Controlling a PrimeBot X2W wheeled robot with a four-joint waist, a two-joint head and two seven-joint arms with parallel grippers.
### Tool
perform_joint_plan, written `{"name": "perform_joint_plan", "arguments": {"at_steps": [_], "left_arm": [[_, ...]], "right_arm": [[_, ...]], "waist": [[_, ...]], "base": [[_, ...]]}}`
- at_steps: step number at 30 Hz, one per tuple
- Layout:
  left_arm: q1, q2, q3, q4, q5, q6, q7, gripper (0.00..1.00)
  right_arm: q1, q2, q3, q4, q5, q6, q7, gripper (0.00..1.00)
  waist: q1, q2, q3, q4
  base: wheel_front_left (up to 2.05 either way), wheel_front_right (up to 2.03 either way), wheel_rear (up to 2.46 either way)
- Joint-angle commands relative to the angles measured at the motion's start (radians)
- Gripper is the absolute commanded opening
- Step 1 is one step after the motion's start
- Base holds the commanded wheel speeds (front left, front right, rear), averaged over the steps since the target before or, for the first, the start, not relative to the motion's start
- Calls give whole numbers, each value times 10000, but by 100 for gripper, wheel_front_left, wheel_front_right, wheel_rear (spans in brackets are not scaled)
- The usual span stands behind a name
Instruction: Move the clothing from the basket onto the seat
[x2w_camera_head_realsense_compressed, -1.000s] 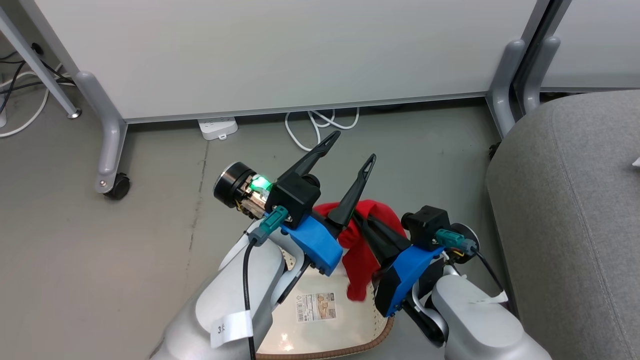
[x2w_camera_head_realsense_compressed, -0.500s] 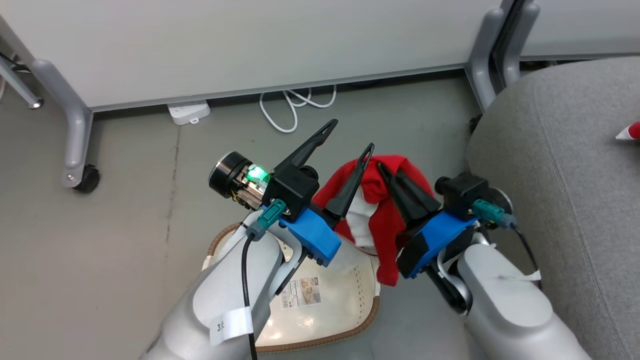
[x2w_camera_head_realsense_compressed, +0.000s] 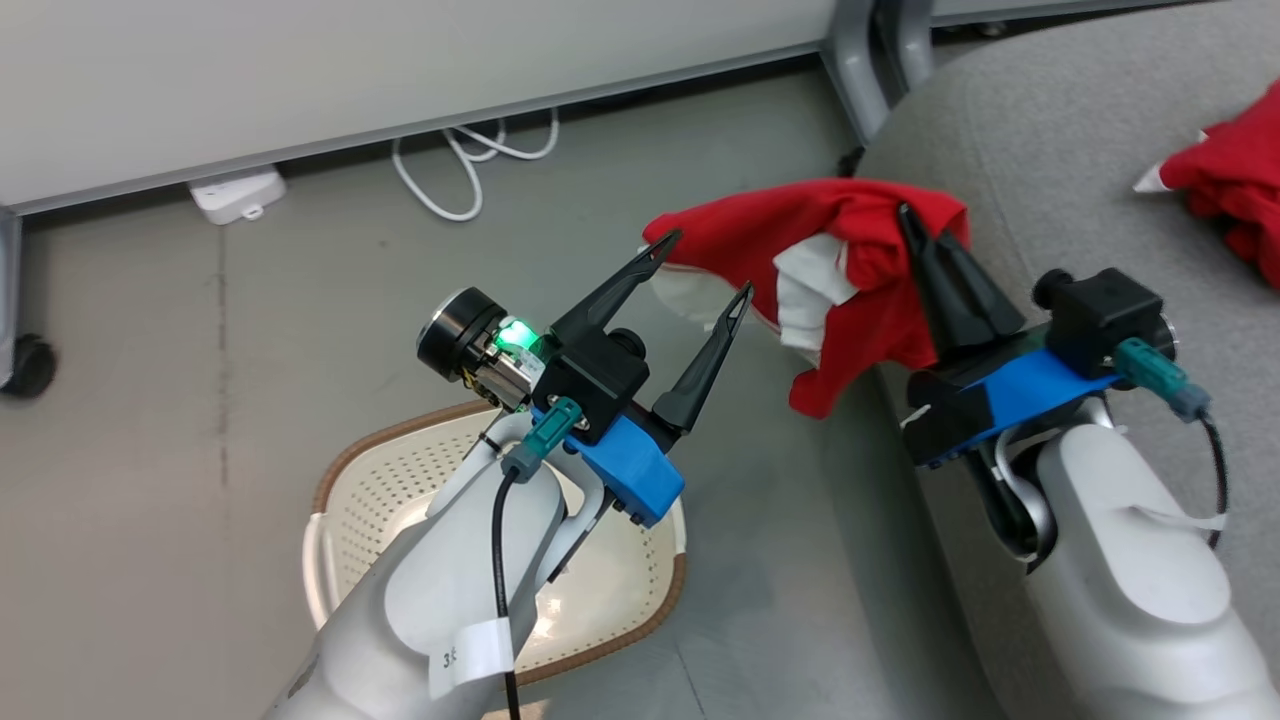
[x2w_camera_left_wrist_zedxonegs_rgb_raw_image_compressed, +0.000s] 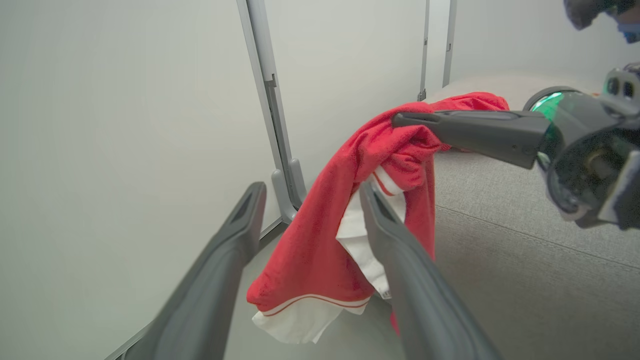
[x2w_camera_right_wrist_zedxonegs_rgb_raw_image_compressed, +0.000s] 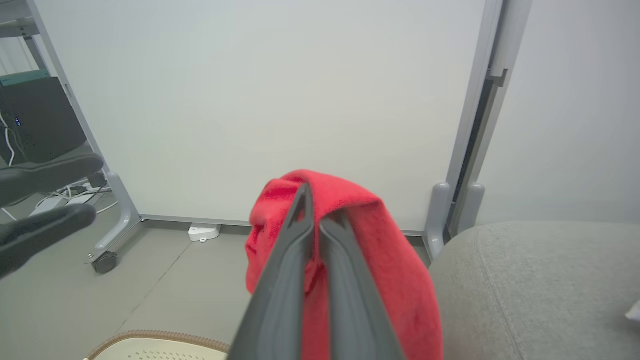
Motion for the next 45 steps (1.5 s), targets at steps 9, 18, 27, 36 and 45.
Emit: {"name": "perform_joint_plan", "arguments": {"at_steps": [9, 18, 27, 36, 45], "left_arm": [[-141, 131, -566, 25, 196, -76, -51, 100], [-153, 101, -1370, 138, 46, -64, -51, 100], [-238, 135, -1622, 154, -122, -66, -51, 100], [-264, 126, -1564, 17, -177, -68, -51, 100], [-483, 267, -1219, -221, -18, -20, -51, 100]], "right_arm": [[703, -207, -1363, -1076, -248, 3, -41, 0], [1480, -248, -2361, -1578, -353, 3, -39, 0], [1805, -81, -2618, -1684, -444, 1, -39, 0], [1665, -68, -2648, -1689, -526, 3, -39, 0], [-296, -967, -2385, -1980, -738, 1, -41, 0]], "waist": [[-1, 0, 481, -1302], [-1, 0, 764, -1983], [-1, 0, 771, -2117], [-1, 0, 731, -1938], [-1, 0, 1165, -1810]], "base": [[0, 0, 0], [0, 0, 0], [0, 0, 0], [0, 0, 0], [0, 0, 0]]}}
